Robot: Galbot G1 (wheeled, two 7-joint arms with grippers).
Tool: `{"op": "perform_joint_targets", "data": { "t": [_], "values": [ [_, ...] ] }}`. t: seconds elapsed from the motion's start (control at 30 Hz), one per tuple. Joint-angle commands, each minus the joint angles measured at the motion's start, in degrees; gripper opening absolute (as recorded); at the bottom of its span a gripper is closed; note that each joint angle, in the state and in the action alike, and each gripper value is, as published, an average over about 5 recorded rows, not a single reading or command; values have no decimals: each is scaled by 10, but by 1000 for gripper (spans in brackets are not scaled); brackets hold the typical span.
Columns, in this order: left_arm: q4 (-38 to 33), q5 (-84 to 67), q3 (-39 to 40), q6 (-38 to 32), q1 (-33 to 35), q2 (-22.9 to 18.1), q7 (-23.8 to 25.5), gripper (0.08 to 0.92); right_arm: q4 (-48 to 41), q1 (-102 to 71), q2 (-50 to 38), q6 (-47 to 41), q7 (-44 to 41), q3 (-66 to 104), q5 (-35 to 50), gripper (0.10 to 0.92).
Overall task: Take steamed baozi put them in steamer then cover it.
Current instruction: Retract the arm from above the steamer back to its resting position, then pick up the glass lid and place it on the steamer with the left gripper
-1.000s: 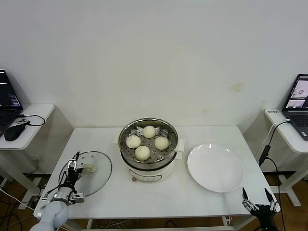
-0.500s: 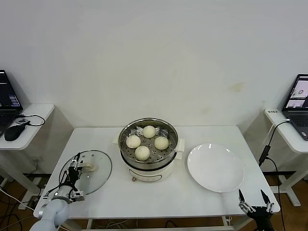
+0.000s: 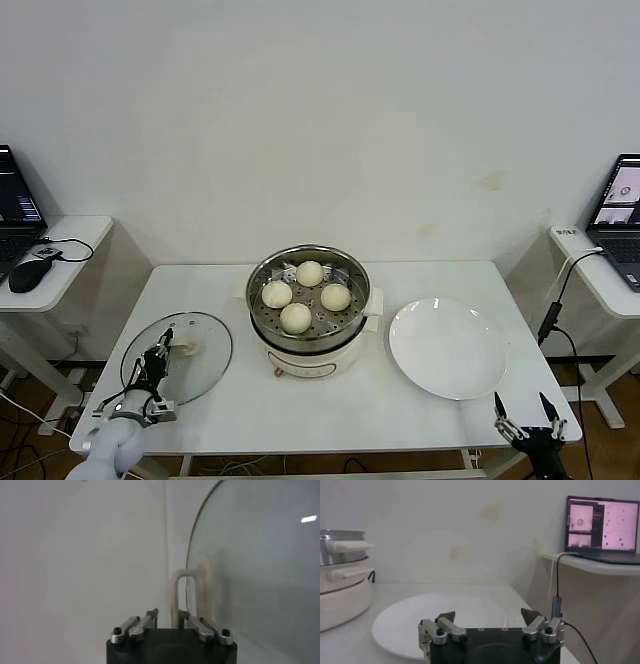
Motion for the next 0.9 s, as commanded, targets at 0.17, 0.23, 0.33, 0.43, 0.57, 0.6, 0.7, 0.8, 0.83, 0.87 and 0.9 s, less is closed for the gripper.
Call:
{"op": "perform_joint_targets", "data": {
  "t": [0.17, 0.23, 0.33, 0.43, 0.57, 0.6, 0.7, 0.8, 0.83, 0.87, 0.9],
  "values": [
    [-107, -6, -43, -5, 51, 15, -28, 142, 5, 1, 0, -1, 0, -6, 2, 823],
    [-145, -16, -56, 1, 69, 24, -17, 142, 6, 1, 0, -1, 0, -8, 1, 823],
    [-195, -37, -74, 12, 92, 41, 6, 142, 8, 1, 0, -1, -1, -11, 0, 823],
    [-242, -63, -95, 22, 109, 62, 37, 142, 12, 0, -1, -1, -1, -14, -1, 823],
    [-299, -114, -115, 39, 120, 95, 86, 142, 18, -2, -1, -1, -1, -16, -6, 823],
    [-312, -126, -118, 43, 120, 103, 97, 142, 19, -3, -1, -1, -1, -17, -8, 823],
    [-344, -150, -120, 58, 118, 121, 119, 142, 27, -8, 1, -3, 1, -19, -19, 823],
    [-380, -163, -107, 81, 113, 135, 137, 142, 43, -18, 3, -6, 2, -25, -31, 823],
    [-392, -164, -98, 90, 109, 138, 142, 142, 48, -21, 4, -7, 2, -27, -34, 823],
    [-404, -165, -86, 100, 106, 142, 147, 142, 52, -23, 4, -8, 2, -29, -38, 823],
    [-415, -165, -74, 110, 102, 145, 153, 142, 54, -24, 4, -8, 2, -31, -41, 823]
  ]
}}
